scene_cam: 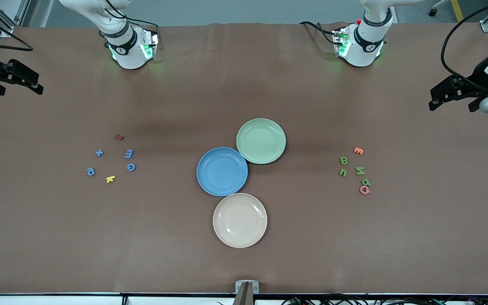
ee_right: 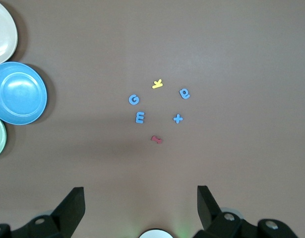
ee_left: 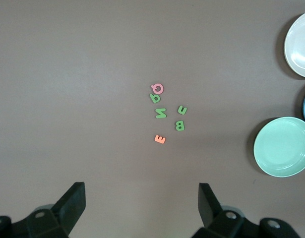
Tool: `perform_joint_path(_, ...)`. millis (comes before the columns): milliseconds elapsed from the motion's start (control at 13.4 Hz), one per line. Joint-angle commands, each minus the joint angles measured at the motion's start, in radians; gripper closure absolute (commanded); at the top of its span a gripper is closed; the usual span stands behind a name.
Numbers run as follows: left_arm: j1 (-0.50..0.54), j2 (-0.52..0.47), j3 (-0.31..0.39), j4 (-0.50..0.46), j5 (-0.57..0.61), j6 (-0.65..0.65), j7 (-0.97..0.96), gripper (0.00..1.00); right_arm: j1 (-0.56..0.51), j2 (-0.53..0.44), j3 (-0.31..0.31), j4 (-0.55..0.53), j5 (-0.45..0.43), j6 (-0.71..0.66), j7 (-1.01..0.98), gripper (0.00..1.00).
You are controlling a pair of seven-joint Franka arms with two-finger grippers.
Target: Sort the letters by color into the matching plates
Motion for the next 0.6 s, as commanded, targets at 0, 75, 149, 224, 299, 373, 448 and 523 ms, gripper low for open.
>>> perform_joint_path(0,0.004,-0.007,-0.002,0.000,-0.001,-0.006,0.003,0.00,-0.016,-0.030,0.015,-0.030,-0.014,0.007,0.032,0.00)
perform_joint_path(75,0.005,-0.007,-0.002,0.000,-0.001,-0.006,0.004,0.00,-0.018,-0.030,0.015,-0.028,-0.013,0.006,0.032,0.00)
perform_joint_path(149,0.005,-0.007,-0.002,0.001,-0.001,-0.006,0.013,0.00,-0.018,-0.030,0.013,-0.028,-0.013,0.006,0.032,0.00)
perform_joint_path(224,0.005,-0.007,-0.002,0.001,-0.001,-0.006,0.007,0.00,-0.016,-0.030,0.013,-0.028,-0.013,0.006,0.032,0.00)
perform_joint_path(299,0.010,-0.004,-0.001,-0.002,-0.002,-0.006,0.003,0.00,-0.016,-0.030,0.013,-0.028,-0.013,0.006,0.032,0.00)
perform_joint_path(373,0.013,0.004,0.002,-0.005,-0.004,-0.008,0.006,0.00,-0.018,-0.028,0.013,-0.026,-0.013,0.004,0.032,0.00)
perform_joint_path(448,0.011,0.018,0.005,-0.011,-0.007,-0.012,0.003,0.00,-0.018,-0.027,0.013,-0.020,-0.013,0.000,0.032,0.00)
perform_joint_path(523,0.008,0.044,0.004,-0.014,-0.007,-0.034,-0.003,0.00,-0.016,-0.025,0.013,-0.016,-0.013,-0.002,0.032,0.00)
